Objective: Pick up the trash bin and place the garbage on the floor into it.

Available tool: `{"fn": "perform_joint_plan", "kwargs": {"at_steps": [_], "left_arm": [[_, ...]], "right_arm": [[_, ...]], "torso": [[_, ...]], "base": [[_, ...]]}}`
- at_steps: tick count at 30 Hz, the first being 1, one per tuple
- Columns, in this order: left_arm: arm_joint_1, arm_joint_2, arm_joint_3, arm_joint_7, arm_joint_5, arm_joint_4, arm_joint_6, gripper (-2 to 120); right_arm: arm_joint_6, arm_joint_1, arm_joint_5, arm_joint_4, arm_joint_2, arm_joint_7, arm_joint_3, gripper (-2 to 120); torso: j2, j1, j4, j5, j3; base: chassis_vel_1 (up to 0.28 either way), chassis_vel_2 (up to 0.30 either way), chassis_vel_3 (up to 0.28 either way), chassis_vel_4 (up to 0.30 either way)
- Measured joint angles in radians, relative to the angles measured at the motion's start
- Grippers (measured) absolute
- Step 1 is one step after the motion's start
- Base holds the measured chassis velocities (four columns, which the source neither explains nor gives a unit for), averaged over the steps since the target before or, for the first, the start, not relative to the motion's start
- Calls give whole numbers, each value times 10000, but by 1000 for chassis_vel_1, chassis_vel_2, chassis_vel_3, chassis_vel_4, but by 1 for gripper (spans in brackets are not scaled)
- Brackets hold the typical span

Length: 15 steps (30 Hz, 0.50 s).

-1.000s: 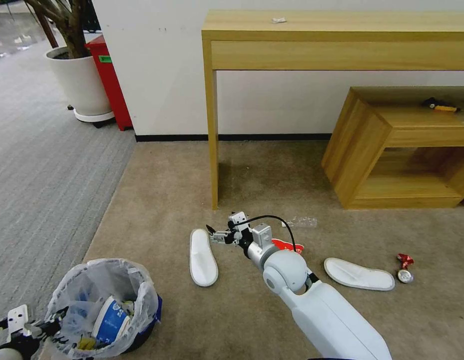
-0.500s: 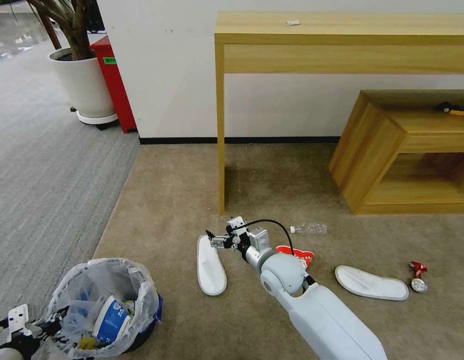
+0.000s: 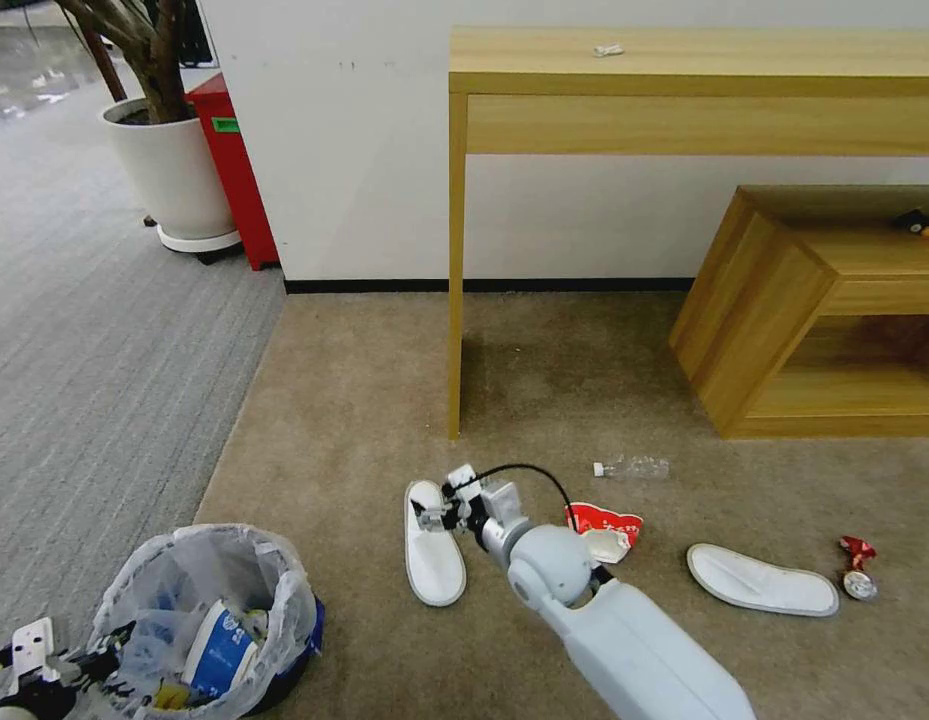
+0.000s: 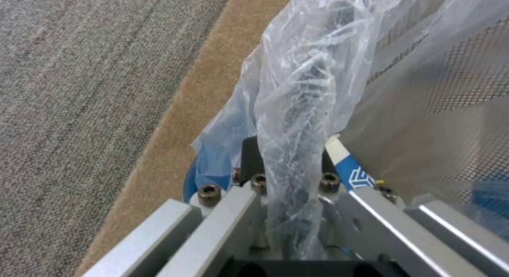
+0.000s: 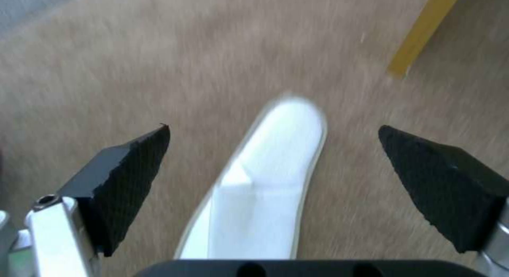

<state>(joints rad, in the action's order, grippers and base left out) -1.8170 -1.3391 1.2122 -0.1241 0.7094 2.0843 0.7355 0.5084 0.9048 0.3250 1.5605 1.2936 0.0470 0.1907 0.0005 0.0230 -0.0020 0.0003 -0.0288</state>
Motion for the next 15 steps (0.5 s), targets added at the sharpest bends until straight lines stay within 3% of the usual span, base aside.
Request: {"fn": "perform_joint_plan", "kwargs": {"at_steps": [6, 8, 10, 15], "left_arm": [[-23, 8, 66, 0, 6, 11, 0, 0], [-14, -25, 69, 0, -1, 26, 0, 0], [-7, -40, 61, 8, -2, 42, 0, 0], [104, -7, 53, 24, 110, 74, 0, 0]], "right_arm": [[481, -201, 157, -719, 308, 131, 226, 100], [1351, -426, 725, -1168, 583, 564, 445, 100], [1577, -490, 899, -1343, 677, 761, 521, 100], [1681, -529, 838, -1708, 812, 881, 571, 100]], "torso": [[0, 0, 0, -1, 0], [-1, 0, 1, -1, 0], [0, 0, 1, -1, 0], [0, 0, 1, -1, 0]], "base": [[0, 0, 0, 0], [0, 0, 0, 0], [0, 0, 0, 0], [0, 0, 0, 0]]}}
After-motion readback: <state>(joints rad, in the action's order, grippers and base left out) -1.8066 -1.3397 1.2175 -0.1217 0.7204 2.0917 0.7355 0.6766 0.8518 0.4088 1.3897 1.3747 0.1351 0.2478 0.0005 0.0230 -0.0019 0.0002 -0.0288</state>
